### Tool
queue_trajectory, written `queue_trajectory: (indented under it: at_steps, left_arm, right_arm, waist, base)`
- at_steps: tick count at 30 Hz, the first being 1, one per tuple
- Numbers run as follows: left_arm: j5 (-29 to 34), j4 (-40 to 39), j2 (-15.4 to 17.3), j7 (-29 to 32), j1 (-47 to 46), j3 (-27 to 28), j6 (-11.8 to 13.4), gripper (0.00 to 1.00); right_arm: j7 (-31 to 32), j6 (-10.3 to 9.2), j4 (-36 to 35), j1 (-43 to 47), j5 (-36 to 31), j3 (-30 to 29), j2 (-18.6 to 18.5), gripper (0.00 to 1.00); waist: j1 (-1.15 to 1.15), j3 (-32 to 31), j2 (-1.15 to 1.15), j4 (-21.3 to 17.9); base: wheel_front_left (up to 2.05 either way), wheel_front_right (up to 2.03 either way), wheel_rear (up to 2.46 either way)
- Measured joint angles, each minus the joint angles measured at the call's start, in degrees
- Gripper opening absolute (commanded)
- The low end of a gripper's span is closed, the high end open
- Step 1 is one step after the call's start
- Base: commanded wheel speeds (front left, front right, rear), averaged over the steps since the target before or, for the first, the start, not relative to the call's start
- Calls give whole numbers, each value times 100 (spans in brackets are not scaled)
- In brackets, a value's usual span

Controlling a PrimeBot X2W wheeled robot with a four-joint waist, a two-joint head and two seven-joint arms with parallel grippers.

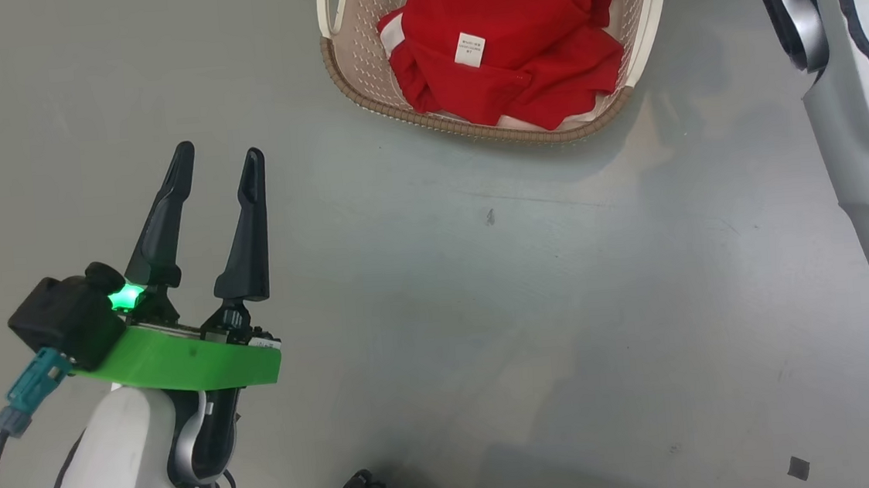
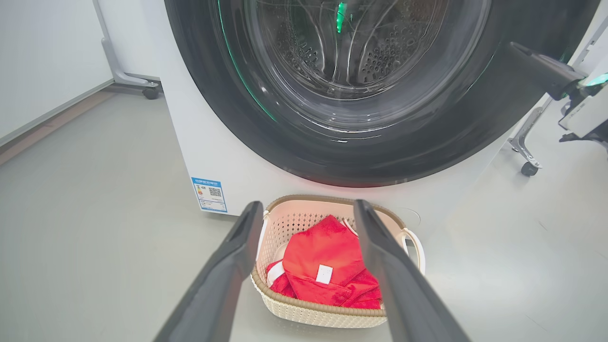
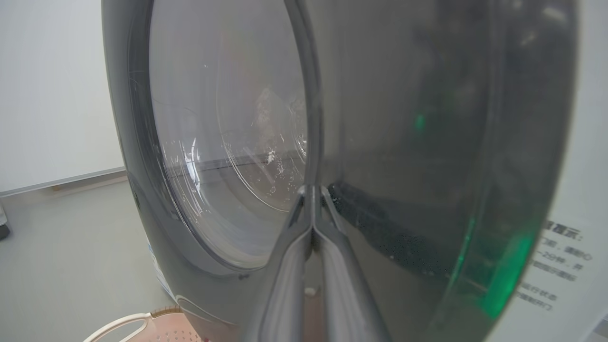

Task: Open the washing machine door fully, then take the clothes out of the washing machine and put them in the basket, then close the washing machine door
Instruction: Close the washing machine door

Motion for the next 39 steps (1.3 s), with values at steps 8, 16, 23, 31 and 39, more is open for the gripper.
queue_trajectory:
  at_steps: [8,16,23,31,39]
  left_arm:
    - [-18,40,-34,0,-126,-85,0,100]
    - [-34,113,-35,-1,-135,-91,-9,100]
    - [-41,160,-49,-1,-152,-105,-11,100]
    - [-41,220,-93,0,-205,-108,-11,100]
    - [-33,297,-105,-1,-227,-103,-11,100]
  right_arm:
    - [0,-116,148,-271,-82,-132,-109,0]
    - [-2,-268,236,-423,-85,-261,-108,0]
    - [-57,-312,289,-493,-85,-325,-94,0]
    - [-138,-352,416,-542,-86,-330,-76,0]
    - [-160,-369,650,-471,-81,-338,-73,0]
  waist:
    - [0,107,0,55]
    - [0,157,0,105]
    - [0,186,0,151]
    - [0,173,0,190]
    - [0,-19,0,181]
  base:
    - [0,0,0]
    - [0,0,0]
    - [0,0,0]
    - [0,0,0]
    - [0,0,0]
